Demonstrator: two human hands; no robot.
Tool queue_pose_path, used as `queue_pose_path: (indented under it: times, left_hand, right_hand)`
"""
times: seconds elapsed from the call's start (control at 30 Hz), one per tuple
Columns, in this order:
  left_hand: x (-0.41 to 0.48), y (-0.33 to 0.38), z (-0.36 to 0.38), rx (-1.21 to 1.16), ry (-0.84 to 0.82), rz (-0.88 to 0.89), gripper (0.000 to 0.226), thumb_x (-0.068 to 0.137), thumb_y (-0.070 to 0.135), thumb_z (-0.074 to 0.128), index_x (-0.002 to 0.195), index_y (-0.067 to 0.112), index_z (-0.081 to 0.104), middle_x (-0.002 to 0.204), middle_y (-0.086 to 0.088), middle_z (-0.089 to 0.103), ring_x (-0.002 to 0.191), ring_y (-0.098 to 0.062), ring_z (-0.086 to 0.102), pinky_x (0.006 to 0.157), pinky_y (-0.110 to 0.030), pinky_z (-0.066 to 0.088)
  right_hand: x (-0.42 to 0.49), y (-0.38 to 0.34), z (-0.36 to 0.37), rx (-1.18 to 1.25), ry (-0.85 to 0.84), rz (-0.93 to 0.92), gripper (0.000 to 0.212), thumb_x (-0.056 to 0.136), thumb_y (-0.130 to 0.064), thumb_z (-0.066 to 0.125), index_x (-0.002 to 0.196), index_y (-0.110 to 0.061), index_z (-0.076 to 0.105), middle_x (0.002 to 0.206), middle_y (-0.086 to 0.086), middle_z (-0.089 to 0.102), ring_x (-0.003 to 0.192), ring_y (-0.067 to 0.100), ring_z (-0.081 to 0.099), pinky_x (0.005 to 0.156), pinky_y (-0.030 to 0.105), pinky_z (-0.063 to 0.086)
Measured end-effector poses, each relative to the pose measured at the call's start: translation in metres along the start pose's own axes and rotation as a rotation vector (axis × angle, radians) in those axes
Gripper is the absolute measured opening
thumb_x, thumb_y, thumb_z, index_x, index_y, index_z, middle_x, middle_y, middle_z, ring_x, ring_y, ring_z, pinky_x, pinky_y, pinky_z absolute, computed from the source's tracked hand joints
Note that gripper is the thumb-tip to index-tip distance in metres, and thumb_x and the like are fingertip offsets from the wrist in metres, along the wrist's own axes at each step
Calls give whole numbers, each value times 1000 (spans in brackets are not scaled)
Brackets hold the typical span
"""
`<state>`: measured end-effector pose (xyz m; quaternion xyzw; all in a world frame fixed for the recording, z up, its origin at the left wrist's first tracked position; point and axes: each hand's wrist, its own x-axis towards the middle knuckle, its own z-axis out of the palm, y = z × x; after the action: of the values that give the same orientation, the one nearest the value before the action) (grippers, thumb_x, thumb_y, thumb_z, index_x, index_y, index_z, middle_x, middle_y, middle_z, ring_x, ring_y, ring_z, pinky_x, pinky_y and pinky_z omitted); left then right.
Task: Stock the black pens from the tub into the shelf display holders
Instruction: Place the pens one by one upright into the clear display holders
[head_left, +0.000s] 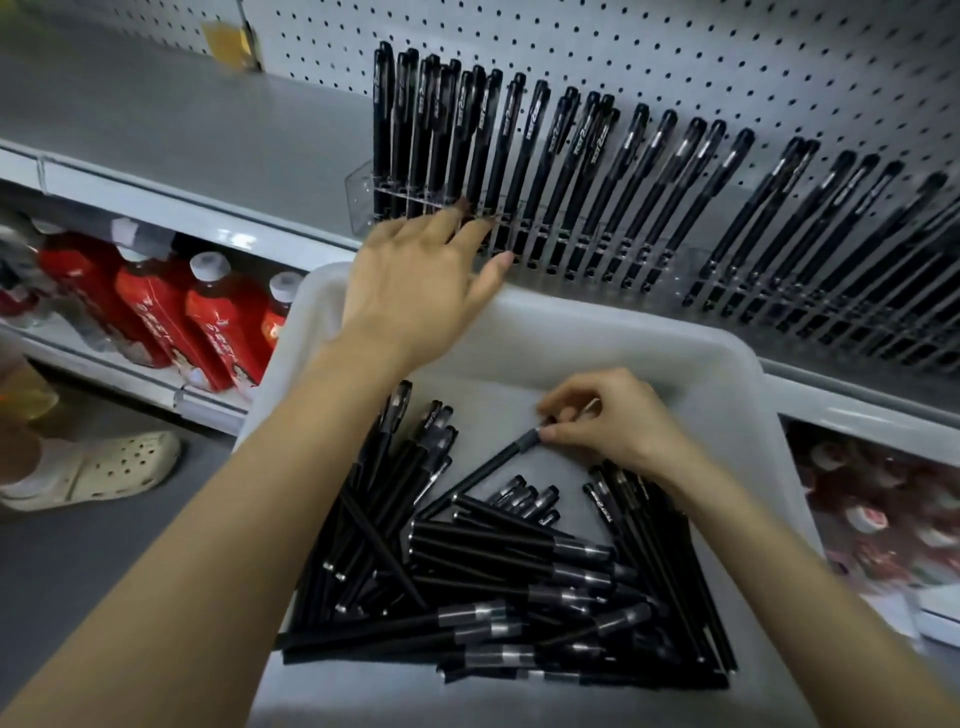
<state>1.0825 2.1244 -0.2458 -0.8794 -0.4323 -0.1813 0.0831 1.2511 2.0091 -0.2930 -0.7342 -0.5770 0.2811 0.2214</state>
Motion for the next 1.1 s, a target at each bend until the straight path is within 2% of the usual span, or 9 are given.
queue_pose_path:
  times: [0.07, 0.17, 0.3, 0.47, 0.57, 0.67, 0.8, 0.9, 1.1]
  left_hand:
    - [0, 0, 1, -17, -4, -3, 54, 99, 50, 21, 139, 21, 43, 143, -4, 45, 124, -27, 47, 98, -39, 34]
    - [-1, -1, 0, -23, 11, -2, 56, 98, 50, 20, 137, 20, 46, 142, -4, 47, 124, -27, 48, 98, -39, 35]
    - [-1, -3, 0, -6, 11, -15, 71, 89, 55, 7, 134, 20, 49, 138, -5, 51, 121, -27, 51, 97, -39, 35]
    - [-2, -3, -2, -10, -4, -26, 77, 86, 57, 2, 135, 20, 49, 141, -6, 48, 125, -26, 48, 100, -40, 34]
    - [-2, -1, -4, -17, -12, -29, 69, 92, 56, 9, 135, 20, 49, 142, -6, 47, 126, -27, 47, 101, -40, 34]
    - [-3, -1, -4, -23, -23, -27, 59, 97, 52, 18, 137, 20, 46, 144, -6, 44, 127, -28, 46, 102, -41, 33]
    - [-4, -2, -5, -28, -14, -37, 57, 99, 51, 19, 138, 19, 45, 141, -5, 48, 123, -29, 48, 98, -40, 36]
    - [-5, -3, -5, -13, 2, -33, 69, 93, 54, 8, 138, 18, 44, 137, -6, 52, 121, -28, 50, 96, -40, 38]
    - [-2, -1, -1, 2, -6, -13, 69, 93, 53, 7, 142, 15, 37, 138, -9, 50, 128, -26, 45, 104, -44, 33]
  right_hand:
    - [0, 0, 3, 26, -21, -6, 20, 66, -17, 85, 74, -27, 69, 63, -10, 59, 49, -6, 50, 55, 10, 41]
    - [2, 0, 6, 26, -23, 6, 26, 64, -19, 86, 66, -30, 62, 64, -9, 57, 51, -1, 48, 56, 16, 41]
    - [3, 0, 7, 24, -72, 0, 27, 67, -21, 84, 67, -28, 58, 65, -9, 54, 56, 2, 47, 59, 19, 40]
    - [0, -1, 4, -128, -175, -103, 22, 73, -27, 79, 77, -22, 58, 85, -7, 51, 69, 3, 48, 65, 14, 39]
    - [0, 2, 0, -140, -237, -119, 23, 75, -27, 78, 76, -22, 56, 87, -2, 54, 70, 6, 50, 67, 17, 41]
    - [-2, 4, -8, -67, -295, -69, 22, 76, -25, 77, 74, -21, 56, 74, -1, 59, 64, 6, 52, 63, 21, 44]
    - [-14, -10, -28, 194, -288, -87, 15, 81, -4, 70, 80, -7, 55, 68, 6, 64, 57, 5, 61, 51, 13, 44]
    - [-23, -23, -45, 374, -230, -154, 7, 83, 2, 65, 85, 5, 60, 75, 14, 69, 65, 12, 66, 59, 18, 51]
    - [-22, -42, -89, 444, -2, -214, 8, 78, -5, 68, 87, -4, 69, 79, 8, 70, 68, 11, 65, 63, 17, 51]
